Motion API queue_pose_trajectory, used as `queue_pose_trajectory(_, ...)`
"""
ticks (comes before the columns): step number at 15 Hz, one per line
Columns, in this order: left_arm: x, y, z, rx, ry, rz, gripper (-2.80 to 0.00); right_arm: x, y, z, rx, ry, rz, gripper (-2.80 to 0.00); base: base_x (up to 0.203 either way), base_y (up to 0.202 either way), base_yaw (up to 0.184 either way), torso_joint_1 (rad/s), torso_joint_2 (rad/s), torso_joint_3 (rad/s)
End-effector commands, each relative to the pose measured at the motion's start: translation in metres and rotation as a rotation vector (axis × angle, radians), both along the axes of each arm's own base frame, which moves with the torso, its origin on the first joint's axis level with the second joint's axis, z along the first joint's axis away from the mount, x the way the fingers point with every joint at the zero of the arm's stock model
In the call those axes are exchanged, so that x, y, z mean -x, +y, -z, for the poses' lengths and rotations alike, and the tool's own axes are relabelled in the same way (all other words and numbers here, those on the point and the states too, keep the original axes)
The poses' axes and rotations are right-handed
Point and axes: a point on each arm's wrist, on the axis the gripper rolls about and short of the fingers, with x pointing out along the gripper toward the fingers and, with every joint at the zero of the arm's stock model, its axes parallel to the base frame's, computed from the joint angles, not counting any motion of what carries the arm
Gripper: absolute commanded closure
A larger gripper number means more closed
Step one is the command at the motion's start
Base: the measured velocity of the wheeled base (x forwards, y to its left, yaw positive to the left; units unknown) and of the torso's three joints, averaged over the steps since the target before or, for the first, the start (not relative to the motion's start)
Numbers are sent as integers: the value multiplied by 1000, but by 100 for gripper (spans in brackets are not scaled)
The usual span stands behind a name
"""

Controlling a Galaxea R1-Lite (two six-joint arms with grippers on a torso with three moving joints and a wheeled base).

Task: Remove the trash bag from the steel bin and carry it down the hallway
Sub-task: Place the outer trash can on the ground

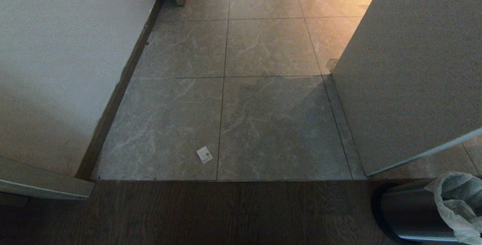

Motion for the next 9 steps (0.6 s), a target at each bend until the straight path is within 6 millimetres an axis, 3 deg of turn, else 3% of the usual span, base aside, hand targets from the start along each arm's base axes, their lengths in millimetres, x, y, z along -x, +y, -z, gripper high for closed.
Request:
queue_pose_trajectory(1,0,0,0,0,0,0,0,2,2,17,-40,2,-3,0,0,0,0,0,0,0)
queue_pose_trajectory(6,0,0,0,0,0,0,0,25,4,41,-12,31,-24,0,0,0,0,0,0,0)
queue_pose_trajectory(9,0,0,0,0,0,0,0,27,1,43,-9,42,-25,0,0,0,0,0,0,0)
